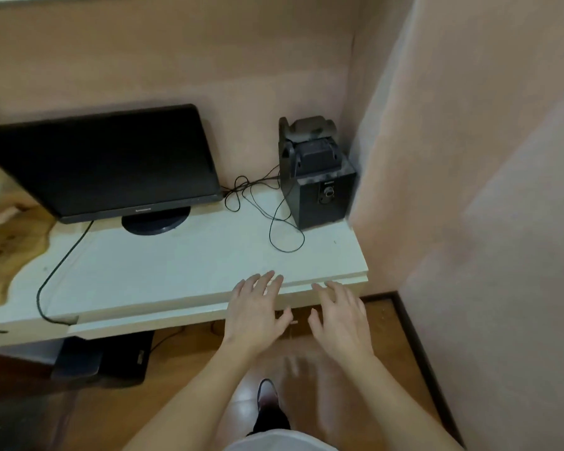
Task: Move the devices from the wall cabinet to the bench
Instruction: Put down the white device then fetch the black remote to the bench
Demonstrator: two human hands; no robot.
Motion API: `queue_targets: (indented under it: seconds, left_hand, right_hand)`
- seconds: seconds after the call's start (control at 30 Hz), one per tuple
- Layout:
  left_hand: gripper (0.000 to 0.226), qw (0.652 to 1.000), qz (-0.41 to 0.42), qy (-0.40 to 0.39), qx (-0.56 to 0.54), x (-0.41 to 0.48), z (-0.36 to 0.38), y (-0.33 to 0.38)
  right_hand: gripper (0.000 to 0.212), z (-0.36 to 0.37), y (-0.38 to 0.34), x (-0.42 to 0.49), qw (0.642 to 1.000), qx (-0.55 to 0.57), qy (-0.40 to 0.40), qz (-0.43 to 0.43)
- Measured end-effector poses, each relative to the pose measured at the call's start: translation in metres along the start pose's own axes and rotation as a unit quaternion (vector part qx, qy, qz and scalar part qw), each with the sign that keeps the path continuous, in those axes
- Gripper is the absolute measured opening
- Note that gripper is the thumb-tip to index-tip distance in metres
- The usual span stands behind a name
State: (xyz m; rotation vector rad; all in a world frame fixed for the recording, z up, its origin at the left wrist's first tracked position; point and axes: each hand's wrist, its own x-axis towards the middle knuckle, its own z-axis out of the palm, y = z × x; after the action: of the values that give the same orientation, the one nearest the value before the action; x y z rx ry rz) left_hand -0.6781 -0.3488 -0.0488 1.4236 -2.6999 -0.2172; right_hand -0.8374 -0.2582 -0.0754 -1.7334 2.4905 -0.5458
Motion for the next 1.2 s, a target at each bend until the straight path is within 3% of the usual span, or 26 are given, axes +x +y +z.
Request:
queue_targets:
  seconds: [0.17,0.37,0.67,0.93,1.2]
  left_hand:
    - [0.071,1.000,0.011,0.009,-0.018,0.053,-0.005,-0.029]
    - [0.062,0.999,0.038,0.029,-0.025,0.099,-0.007,-0.052]
    - [0.063,0.996,0.038,0.078,-0.001,0.131,-0.034,-0.049]
    - [0.059,0.973,0.066,0.220,-0.028,0.182,-0.127,-0.024]
    - [0.058,0.926,0.113,0.357,-0.038,0.196,-0.231,0.013]
  right_hand:
    - [0.045,0.008,-0.024,0.059,1.000,-0.023,0.013,-0.009]
    - [0.047,0.013,-0.041,0.104,0.998,-0.043,0.037,0.014]
    - [0.047,-0.005,-0.039,0.144,0.998,-0.047,0.033,0.002]
    - [0.047,-0.102,-0.045,0.215,0.984,-0.038,0.167,-0.052]
    - [0.049,-0.208,-0.068,0.247,0.963,-0.028,0.254,-0.087]
